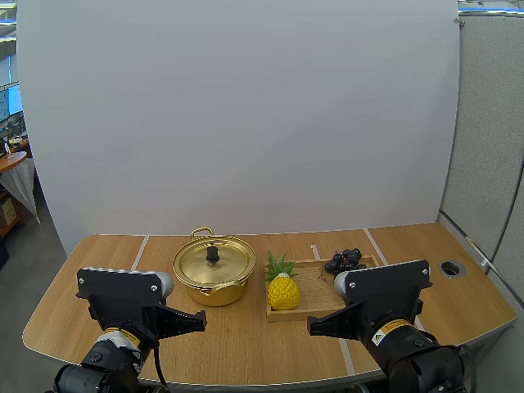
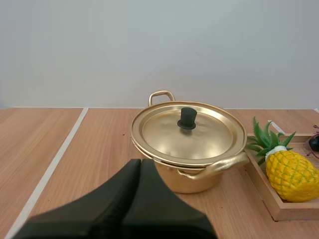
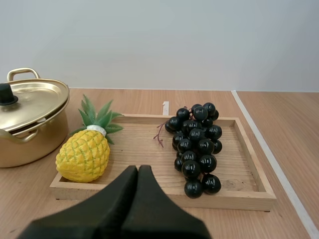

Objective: Open the pot, put the grape inside, and close it

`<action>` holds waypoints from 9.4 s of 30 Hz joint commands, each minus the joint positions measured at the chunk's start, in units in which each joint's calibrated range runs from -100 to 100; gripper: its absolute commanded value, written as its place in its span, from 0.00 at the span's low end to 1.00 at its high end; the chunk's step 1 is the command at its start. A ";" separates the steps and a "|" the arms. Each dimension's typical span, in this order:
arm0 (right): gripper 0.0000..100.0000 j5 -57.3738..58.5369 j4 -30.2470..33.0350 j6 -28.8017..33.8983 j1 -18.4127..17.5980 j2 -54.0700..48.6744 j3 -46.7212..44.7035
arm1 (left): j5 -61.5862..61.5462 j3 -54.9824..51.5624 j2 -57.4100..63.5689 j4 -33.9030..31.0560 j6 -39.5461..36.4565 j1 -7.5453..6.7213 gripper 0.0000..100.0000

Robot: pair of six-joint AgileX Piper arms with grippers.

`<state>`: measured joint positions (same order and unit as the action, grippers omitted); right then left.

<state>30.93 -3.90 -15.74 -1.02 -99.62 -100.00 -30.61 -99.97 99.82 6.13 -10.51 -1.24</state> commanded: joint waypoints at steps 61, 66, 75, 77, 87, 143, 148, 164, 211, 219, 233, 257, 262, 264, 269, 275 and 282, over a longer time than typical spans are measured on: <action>0.00 43.24 1.20 -0.27 0.20 -0.38 46.72 | -49.58 49.78 0.18 -0.83 5.95 0.04 0.00; 0.00 56.07 0.37 -0.27 0.20 -0.38 52.30 | -55.38 54.52 0.18 -0.83 5.95 0.04 0.00; 0.00 58.04 0.34 -0.27 0.20 3.49 52.82 | -56.54 54.81 -5.22 -0.62 6.86 0.04 0.00; 0.00 58.42 0.34 -0.27 0.20 6.19 52.82 | -56.54 54.81 -8.55 -0.50 6.86 0.04 0.00; 0.00 57.54 0.34 -0.27 0.20 19.94 52.82 | -53.36 54.81 -25.84 -0.39 6.86 0.04 0.00; 1.00 54.22 -1.41 -0.29 0.20 29.25 52.82 | -37.00 61.87 -83.11 12.96 36.06 -1.77 1.00; 1.00 54.22 -1.41 -0.29 0.20 29.25 52.82 | -36.78 65.44 -88.82 12.96 36.06 -1.77 1.00; 1.00 54.22 -1.41 -0.29 0.20 29.25 52.82 | -33.41 69.17 -98.48 12.96 37.04 -1.77 1.00; 1.00 54.22 -1.41 -0.29 0.20 29.25 52.82 | -43.98 77.08 -79.03 12.70 36.74 -1.77 0.00; 1.00 54.22 -1.41 -0.29 0.20 29.25 52.82 | -44.21 89.06 -67.94 11.86 34.51 -1.77 0.00; 1.00 54.22 -1.41 -0.29 0.20 29.25 52.82 | -25.29 104.68 -58.14 8.35 34.51 -1.77 0.00; 1.00 48.78 12.54 9.11 0.20 34.86 52.82 | -20.50 108.85 -53.80 5.68 34.51 -1.77 0.00; 1.00 46.10 12.54 9.58 0.20 46.60 52.82 | -20.50 108.85 -53.80 5.68 34.51 -1.77 0.00; 1.00 43.34 12.54 10.07 0.20 50.39 52.82 | -20.50 108.85 -53.80 5.68 34.51 -1.77 0.00; 1.00 37.27 12.54 10.17 0.20 59.37 52.82 | -20.50 108.85 -53.80 5.68 34.51 -1.77 0.00; 1.00 32.64 12.54 9.41 2.70 67.12 52.82 | -20.50 108.85 -53.80 5.68 34.51 -1.77 0.00; 1.00 30.94 4.60 -0.53 6.15 72.60 52.82 | -20.50 108.85 -53.80 5.68 34.51 -1.77 0.00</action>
<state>63.09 6.34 -9.13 3.09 -29.67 -47.57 -53.10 8.55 45.81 11.90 24.54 -2.89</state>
